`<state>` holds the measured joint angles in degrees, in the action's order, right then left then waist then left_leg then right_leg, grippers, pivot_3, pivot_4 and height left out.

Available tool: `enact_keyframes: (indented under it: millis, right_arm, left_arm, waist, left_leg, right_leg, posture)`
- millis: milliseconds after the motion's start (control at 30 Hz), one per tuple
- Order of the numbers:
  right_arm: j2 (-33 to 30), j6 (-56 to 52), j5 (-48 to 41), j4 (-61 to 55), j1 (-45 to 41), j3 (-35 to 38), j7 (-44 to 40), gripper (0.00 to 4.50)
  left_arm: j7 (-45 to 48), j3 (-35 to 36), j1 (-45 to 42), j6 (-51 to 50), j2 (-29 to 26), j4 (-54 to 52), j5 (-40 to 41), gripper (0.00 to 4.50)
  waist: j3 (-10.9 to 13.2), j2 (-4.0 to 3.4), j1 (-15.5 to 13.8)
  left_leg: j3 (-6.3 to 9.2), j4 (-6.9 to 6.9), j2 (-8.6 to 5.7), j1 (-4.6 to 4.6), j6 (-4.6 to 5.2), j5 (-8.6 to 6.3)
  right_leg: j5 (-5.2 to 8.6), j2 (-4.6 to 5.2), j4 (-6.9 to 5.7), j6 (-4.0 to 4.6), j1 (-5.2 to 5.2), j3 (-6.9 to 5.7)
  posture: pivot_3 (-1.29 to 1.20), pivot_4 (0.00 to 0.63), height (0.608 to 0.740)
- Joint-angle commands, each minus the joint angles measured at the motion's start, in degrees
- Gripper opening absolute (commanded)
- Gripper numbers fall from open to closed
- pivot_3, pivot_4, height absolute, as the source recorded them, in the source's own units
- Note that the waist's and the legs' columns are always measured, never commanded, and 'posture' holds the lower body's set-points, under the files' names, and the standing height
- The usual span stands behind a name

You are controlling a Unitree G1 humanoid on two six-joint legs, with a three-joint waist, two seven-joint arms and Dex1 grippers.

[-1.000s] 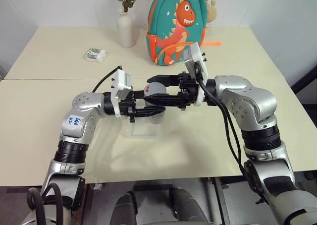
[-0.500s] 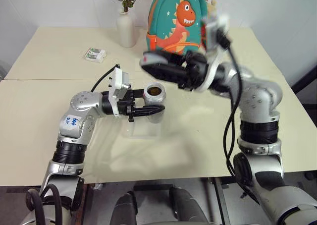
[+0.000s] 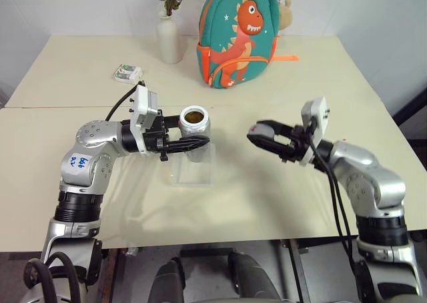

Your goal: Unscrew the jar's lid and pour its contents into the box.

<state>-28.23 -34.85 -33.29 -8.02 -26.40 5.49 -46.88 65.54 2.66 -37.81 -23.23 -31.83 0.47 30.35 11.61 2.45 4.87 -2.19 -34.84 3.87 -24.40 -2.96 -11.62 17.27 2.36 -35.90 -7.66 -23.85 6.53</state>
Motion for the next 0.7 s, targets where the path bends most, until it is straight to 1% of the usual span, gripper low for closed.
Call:
enact_keyframes:
  millis: [33, 200, 333, 400, 433, 500, 533, 600, 700]
  right_arm:
    - [0.57, 8.62, 4.58, 4.03, 3.13, 0.22, 0.34, 2.55]
    - [2.76, 18.77, 9.46, 11.46, 4.67, -0.53, 0.24, 2.55]
    - [3.71, 21.72, 10.15, 14.25, 4.89, 0.05, -0.39, 2.55]
    - [3.99, 23.17, 10.26, 17.18, 3.96, 1.02, 0.02, 3.30]
    - [3.92, 23.49, 10.10, 17.97, 3.70, 1.13, -0.37, 3.53]
    - [3.44, 24.22, 9.98, 19.04, 3.10, 1.25, -1.24, 4.23]
    - [3.02, 24.65, 9.97, 19.42, 2.74, 1.37, -1.65, 4.48]
    - [2.24, 24.77, 9.62, 19.64, 2.05, 1.83, -2.35, 4.48]
    - [-0.26, 23.93, 8.61, 17.03, 1.20, 2.42, -4.47, 4.48]
  left_arm:
    - [-0.18, 2.38, -1.13, -1.05, -1.18, -1.81, 2.44, 2.08]
    - [-1.20, 3.34, -1.68, -4.16, -0.94, -1.66, 4.39, 2.08]
    - [-1.71, 3.35, -1.25, -5.13, -1.16, -2.51, 5.01, 2.08]
    - [-1.42, 3.10, -0.83, -5.02, -1.67, -2.89, 4.81, 2.08]
    - [-1.41, 3.04, -0.77, -4.95, -1.81, -2.95, 4.68, 2.08]
    - [-1.34, 2.97, -0.81, -4.99, -2.00, -2.76, 4.56, 2.08]
    - [-1.31, 2.96, -0.76, -5.01, -2.10, -2.71, 4.52, 2.08]
    - [-1.38, 3.02, -0.62, -5.09, -2.20, -2.60, 4.56, 2.08]
    - [-1.47, 3.13, -0.13, -4.61, -2.60, -2.46, 4.12, 2.08]
  waist:
    - [0.00, 0.00, -0.05]
    - [0.00, 0.00, -0.02]
    - [0.00, 0.00, -0.13]
    - [0.00, 0.00, -0.15]
    - [0.00, 0.00, -0.18]
    - [0.00, 0.00, -0.19]
    - [0.00, 0.00, -0.14]
    - [0.00, 0.00, -0.10]
    - [0.00, 0.00, -0.19]
  left_leg:
    - [0.01, -0.03, 0.00, 0.03, 0.00, 0.00]
    - [0.00, -0.20, -0.01, 0.05, -0.01, 0.01]
    - [0.02, -0.18, -0.01, 0.07, -0.01, 0.01]
    - [0.02, -0.18, -0.01, 0.07, -0.01, 0.01]
    - [0.02, -0.17, -0.01, 0.07, -0.01, 0.01]
    - [0.02, -0.18, -0.01, 0.07, -0.01, 0.01]
    - [0.02, -0.17, -0.01, 0.07, -0.02, 0.01]
    - [0.02, -0.18, -0.01, 0.09, -0.02, 0.01]
    - [0.01, -0.19, -0.01, 0.10, -0.02, 0.02]
  right_leg:
    - [0.00, -0.01, -0.03, 0.00, 0.02, 0.00]
    - [-0.02, 0.00, -0.02, -0.03, 0.11, 0.02]
    - [-0.03, 0.00, -0.05, -0.05, 0.13, 0.02]
    - [-0.03, 0.00, -0.04, -0.06, 0.14, 0.02]
    - [-0.03, 0.00, -0.03, -0.06, 0.14, 0.02]
    - [-0.04, 0.00, -0.04, -0.06, 0.14, 0.02]
    - [-0.04, 0.00, -0.04, -0.06, 0.14, 0.02]
    - [-0.04, 0.00, -0.06, -0.06, 0.14, 0.02]
    - [-0.04, 0.00, -0.07, -0.07, 0.14, 0.02]
  posture:
    - [0.00, 0.150, 0.740]
    - [0.00, 0.150, 0.740]
    - [0.00, 0.150, 0.740]
    - [0.00, 0.150, 0.740]
    - [0.00, 0.150, 0.740]
    - [0.00, 0.150, 0.740]
    - [0.00, 0.150, 0.740]
    - [0.00, 0.150, 0.740]
    - [0.00, 0.150, 0.740]
